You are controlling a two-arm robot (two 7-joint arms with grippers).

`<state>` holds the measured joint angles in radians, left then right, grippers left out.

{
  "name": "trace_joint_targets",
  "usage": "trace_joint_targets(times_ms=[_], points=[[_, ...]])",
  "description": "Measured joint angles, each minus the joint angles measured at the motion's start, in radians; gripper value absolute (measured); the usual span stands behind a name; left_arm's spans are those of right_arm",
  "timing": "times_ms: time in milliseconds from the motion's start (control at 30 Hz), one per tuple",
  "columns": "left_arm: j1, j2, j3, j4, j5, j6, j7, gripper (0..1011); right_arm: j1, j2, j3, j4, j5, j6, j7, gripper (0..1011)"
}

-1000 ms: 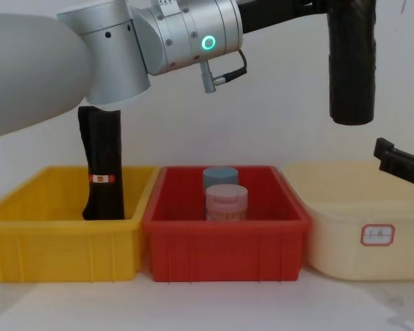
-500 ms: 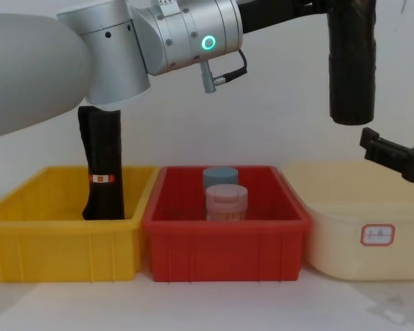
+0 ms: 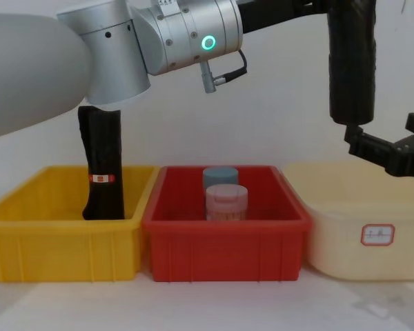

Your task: Pick up the garbage bag with the one hand and transfer it to the other hand.

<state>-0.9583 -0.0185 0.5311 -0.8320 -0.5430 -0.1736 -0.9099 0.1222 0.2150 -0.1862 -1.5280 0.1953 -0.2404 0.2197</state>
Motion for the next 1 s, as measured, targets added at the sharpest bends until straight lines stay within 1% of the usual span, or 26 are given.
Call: trace_joint_targets(times_ms=[733,1000], points=[[0.0,0.0,0.0,0.0,0.0,0.0,0.0,436,0.046,-0.045,-0.008,0.028,-0.032,0.0,0.002,1000],[0.0,0.0,0.0,0.0,0.0,0.0,0.0,436,0.071,-0.063,-0.007,0.052,-0.046,-0.002,-0.005,1000]])
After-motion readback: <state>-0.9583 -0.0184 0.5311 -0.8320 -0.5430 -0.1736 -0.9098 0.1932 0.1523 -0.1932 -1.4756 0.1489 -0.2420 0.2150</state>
